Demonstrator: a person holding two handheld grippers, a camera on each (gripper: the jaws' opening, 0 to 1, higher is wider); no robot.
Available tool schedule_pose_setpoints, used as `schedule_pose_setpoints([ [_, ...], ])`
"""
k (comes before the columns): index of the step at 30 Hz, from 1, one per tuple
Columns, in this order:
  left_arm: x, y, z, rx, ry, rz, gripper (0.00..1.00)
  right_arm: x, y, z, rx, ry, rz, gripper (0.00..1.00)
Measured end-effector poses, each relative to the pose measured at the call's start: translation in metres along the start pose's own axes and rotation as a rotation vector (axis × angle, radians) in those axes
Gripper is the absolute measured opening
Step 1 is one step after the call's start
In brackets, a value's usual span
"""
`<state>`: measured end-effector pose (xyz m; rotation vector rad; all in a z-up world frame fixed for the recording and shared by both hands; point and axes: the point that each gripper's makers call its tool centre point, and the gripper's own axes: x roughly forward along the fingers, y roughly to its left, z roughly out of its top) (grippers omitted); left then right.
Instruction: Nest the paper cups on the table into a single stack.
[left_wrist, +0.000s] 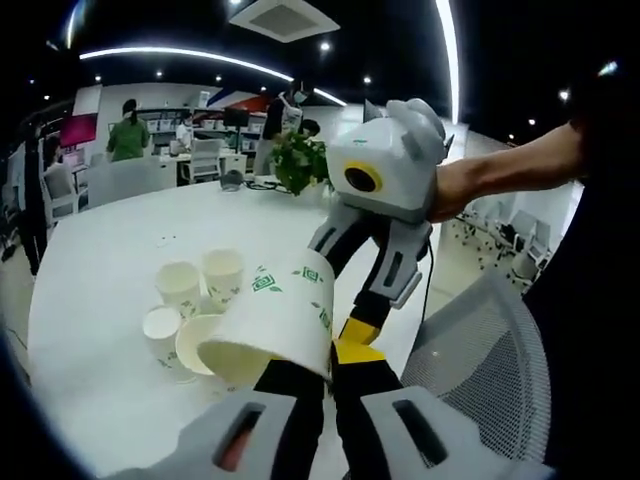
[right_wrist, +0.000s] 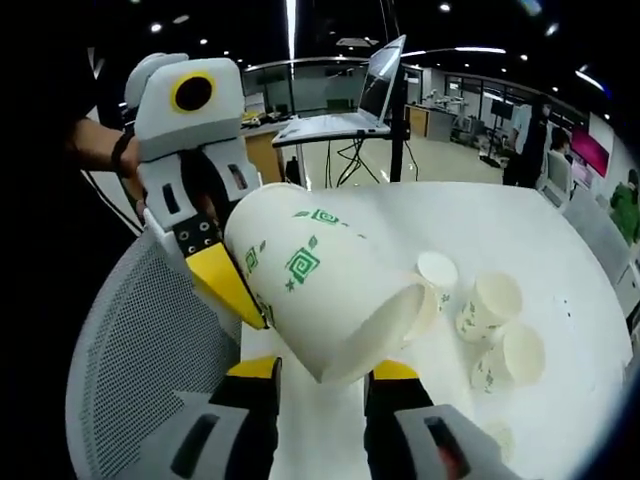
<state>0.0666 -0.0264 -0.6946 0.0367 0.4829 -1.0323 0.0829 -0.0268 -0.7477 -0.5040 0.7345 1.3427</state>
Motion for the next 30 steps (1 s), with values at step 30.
schedule_pose_setpoints([
  [30, -0.001, 0.008, -0.002, 0.006, 0.01, 0.015, 0.02, 0.016, 0.011, 0.006, -0.02, -0.002, 0.022, 0.31],
])
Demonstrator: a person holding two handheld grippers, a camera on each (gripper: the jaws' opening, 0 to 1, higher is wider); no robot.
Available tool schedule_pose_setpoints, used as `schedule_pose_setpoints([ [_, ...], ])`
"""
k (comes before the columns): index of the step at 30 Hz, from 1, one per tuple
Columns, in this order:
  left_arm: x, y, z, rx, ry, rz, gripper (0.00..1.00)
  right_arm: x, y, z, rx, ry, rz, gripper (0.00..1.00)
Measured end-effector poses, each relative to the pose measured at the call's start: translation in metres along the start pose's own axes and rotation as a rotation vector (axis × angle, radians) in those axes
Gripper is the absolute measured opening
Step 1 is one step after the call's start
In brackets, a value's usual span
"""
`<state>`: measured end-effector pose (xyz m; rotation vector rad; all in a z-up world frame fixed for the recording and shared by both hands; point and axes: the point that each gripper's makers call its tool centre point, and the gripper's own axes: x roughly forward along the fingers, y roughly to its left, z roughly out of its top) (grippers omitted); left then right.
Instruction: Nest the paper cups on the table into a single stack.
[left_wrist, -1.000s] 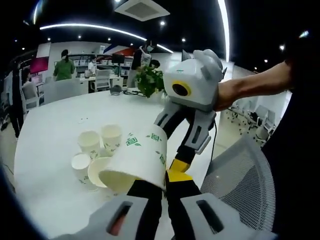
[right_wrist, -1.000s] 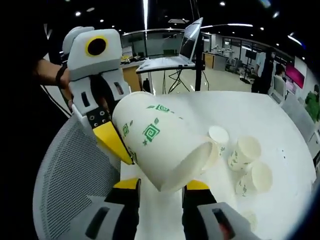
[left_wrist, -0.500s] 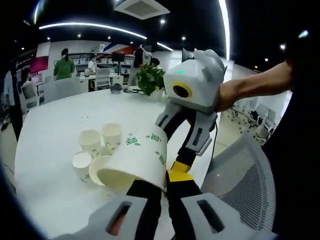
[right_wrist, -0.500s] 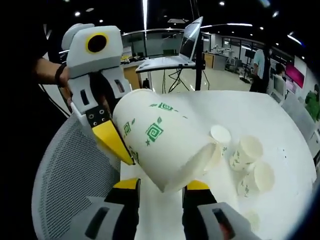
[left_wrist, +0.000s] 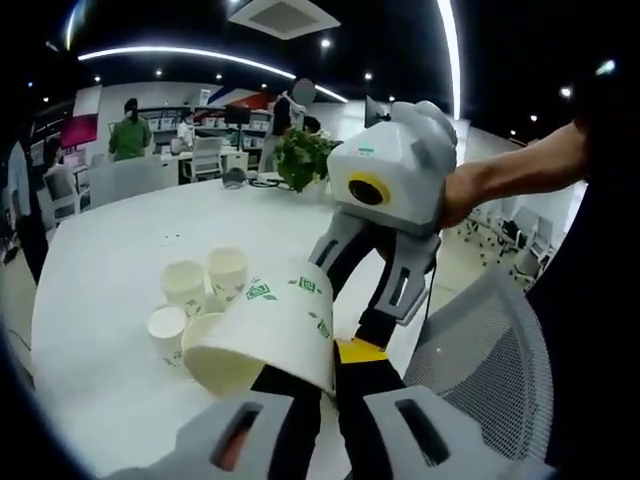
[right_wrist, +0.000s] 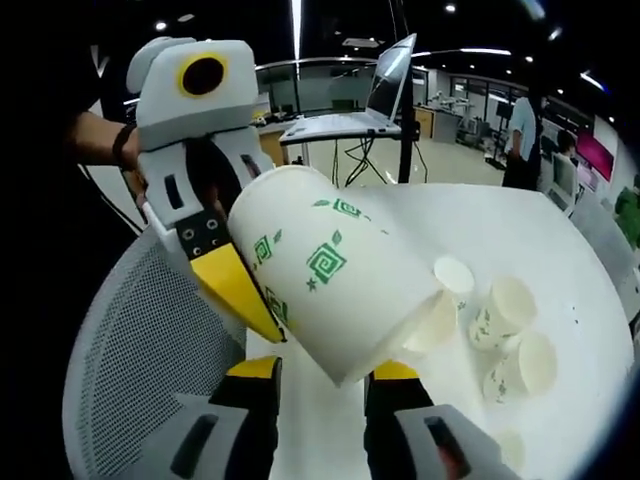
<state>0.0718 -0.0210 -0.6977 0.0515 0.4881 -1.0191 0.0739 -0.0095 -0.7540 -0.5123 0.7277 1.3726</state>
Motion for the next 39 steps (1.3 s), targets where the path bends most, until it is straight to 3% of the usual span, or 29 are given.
schedule_pose_setpoints([
  [22, -0.001, -0.002, 0.003, 0.011, 0.008, -0.009, 0.0, 0.002, 0.002, 0.002, 0.007, -0.012, 0.002, 0.31],
  [39, -0.012, 0.016, 0.009, 0.071, 0.063, 0.007, 0.0, -0.011, -0.007, -0.004, 0.066, -0.049, -0.053, 0.36],
])
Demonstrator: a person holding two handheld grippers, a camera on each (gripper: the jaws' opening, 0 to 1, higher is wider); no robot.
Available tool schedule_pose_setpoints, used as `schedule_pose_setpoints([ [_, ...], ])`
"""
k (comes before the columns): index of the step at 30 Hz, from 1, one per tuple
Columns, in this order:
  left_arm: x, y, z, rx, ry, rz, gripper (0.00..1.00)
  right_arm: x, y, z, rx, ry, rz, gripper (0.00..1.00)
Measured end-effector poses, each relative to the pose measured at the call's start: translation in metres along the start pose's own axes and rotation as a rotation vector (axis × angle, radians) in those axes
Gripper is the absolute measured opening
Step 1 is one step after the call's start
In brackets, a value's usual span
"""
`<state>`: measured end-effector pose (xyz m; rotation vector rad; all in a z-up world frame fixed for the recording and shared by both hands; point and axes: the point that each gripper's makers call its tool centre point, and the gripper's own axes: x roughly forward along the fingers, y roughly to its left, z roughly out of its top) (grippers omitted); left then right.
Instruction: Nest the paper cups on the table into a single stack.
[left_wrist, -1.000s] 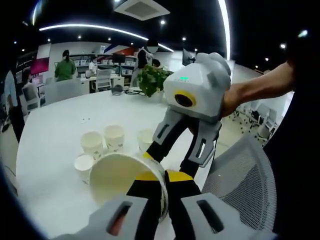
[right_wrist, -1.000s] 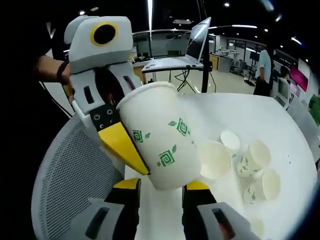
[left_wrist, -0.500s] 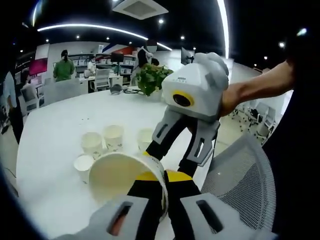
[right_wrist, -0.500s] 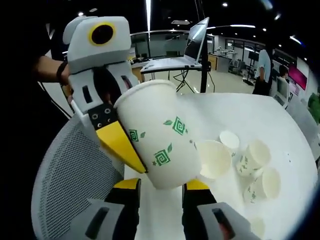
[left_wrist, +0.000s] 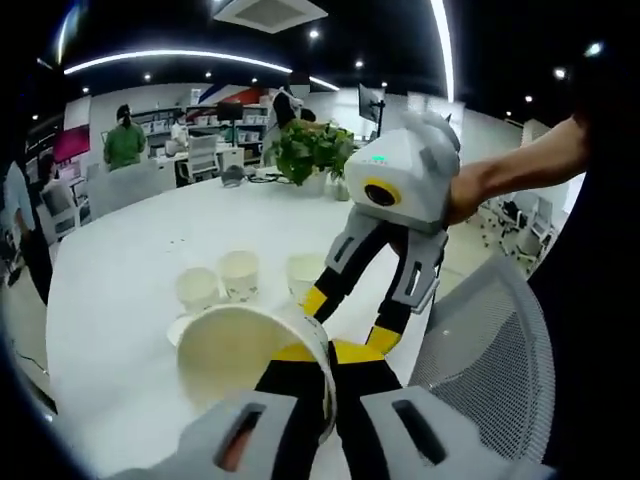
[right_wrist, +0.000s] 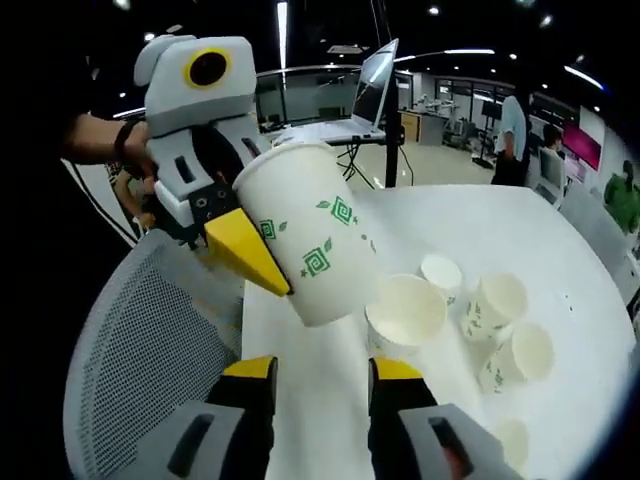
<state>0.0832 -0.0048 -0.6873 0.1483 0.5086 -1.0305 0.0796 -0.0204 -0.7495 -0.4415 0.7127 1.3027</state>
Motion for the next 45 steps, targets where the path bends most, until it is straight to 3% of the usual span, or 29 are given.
schedule_pose_setpoints([
  [8, 0.002, 0.01, 0.0, 0.037, 0.041, 0.002, 0.0, -0.008, -0.008, -0.004, 0.054, -0.04, -0.058, 0.45],
  [16, 0.008, 0.017, -0.004, 0.119, 0.118, -0.019, 0.0, -0.015, -0.013, -0.006, 0.089, -0.077, -0.103, 0.51],
  [20, 0.012, 0.026, -0.011, 0.145, 0.171, -0.035, 0.0, -0.019, -0.015, -0.007, 0.102, -0.088, -0.12, 0.52],
  [33, 0.029, 0.054, -0.015, 0.195, 0.257, -0.056, 0.0, -0.024, -0.01, -0.012, 0.15, -0.114, -0.125, 0.52],
  [45, 0.042, 0.055, -0.031, 0.295, 0.407, -0.125, 0.0, -0.03, -0.017, -0.022, 0.172, -0.121, -0.143, 0.51],
])
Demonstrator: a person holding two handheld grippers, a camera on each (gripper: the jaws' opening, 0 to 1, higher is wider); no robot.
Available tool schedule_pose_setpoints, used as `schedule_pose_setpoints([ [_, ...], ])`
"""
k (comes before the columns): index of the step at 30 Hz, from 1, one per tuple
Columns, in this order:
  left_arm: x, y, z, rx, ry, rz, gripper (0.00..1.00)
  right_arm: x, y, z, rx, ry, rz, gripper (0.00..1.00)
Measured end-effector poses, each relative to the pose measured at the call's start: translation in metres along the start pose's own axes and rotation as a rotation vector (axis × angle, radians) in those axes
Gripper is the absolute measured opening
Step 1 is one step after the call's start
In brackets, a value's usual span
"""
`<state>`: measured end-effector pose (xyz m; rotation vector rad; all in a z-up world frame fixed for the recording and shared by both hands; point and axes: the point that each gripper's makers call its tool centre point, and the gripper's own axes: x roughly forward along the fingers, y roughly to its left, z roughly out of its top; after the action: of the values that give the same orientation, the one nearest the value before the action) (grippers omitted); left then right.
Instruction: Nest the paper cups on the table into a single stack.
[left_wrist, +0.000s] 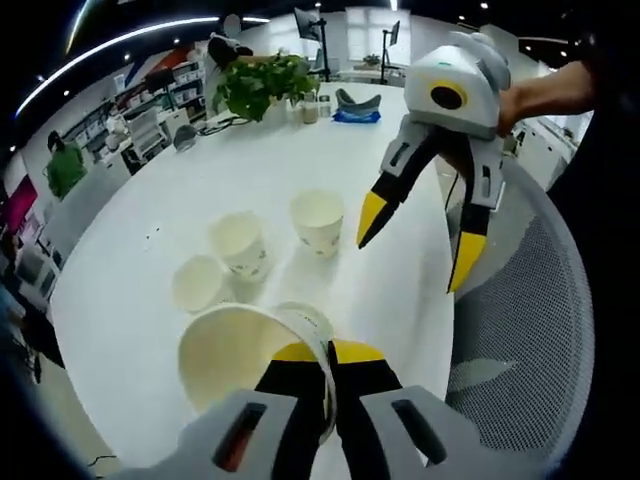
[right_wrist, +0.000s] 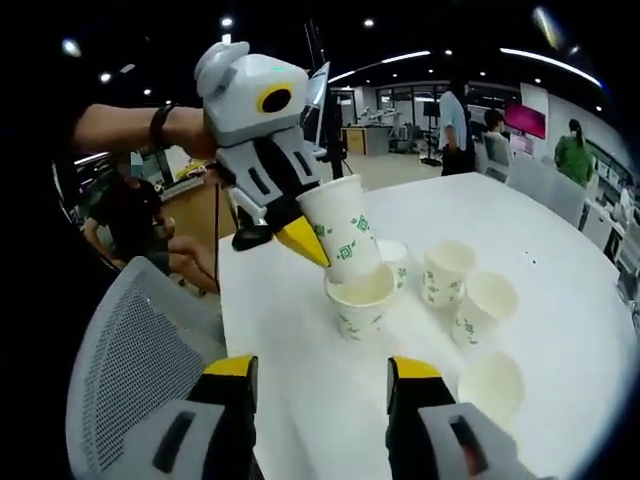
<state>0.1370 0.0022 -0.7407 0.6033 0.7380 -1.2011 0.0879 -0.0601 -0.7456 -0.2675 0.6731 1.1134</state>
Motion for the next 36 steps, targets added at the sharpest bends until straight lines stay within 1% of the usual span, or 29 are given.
schedule_pose_setpoints([
  [4, 0.006, 0.005, -0.006, 0.032, 0.057, -0.016, 0.0, -0.002, -0.001, -0.001, 0.007, -0.005, -0.001, 0.51],
  [8, 0.007, 0.002, -0.003, 0.07, 0.083, -0.027, 0.0, -0.004, -0.001, -0.003, 0.011, -0.005, -0.004, 0.51],
  [9, 0.008, 0.003, -0.003, 0.087, 0.101, -0.034, 0.0, -0.004, -0.001, -0.003, 0.014, -0.006, -0.006, 0.51],
  [12, 0.011, 0.0, -0.002, 0.105, 0.129, -0.055, 0.0, -0.005, -0.003, -0.005, 0.018, -0.008, -0.009, 0.51],
  [13, 0.013, 0.001, -0.005, 0.113, 0.153, -0.069, 0.0, -0.006, -0.003, -0.005, 0.019, -0.008, -0.009, 0.5],
  [17, 0.018, -0.001, -0.012, 0.146, 0.2, -0.087, 0.0, -0.007, -0.001, -0.006, 0.018, -0.006, -0.01, 0.5],
  [20, 0.022, 0.001, -0.015, 0.161, 0.212, -0.093, 0.0, -0.008, -0.002, -0.007, 0.023, -0.009, -0.015, 0.5],
  [26, 0.022, -0.006, -0.012, 0.181, 0.23, -0.108, 0.0, -0.009, -0.005, -0.009, 0.027, -0.012, -0.021, 0.5],
  [32, 0.027, -0.002, -0.016, 0.185, 0.244, -0.114, 0.0, -0.011, -0.003, -0.006, 0.03, -0.014, -0.023, 0.5],
  [36, 0.026, -0.004, -0.016, 0.189, 0.251, -0.116, 0.0, -0.012, -0.004, -0.006, 0.03, -0.014, -0.023, 0.5],
])
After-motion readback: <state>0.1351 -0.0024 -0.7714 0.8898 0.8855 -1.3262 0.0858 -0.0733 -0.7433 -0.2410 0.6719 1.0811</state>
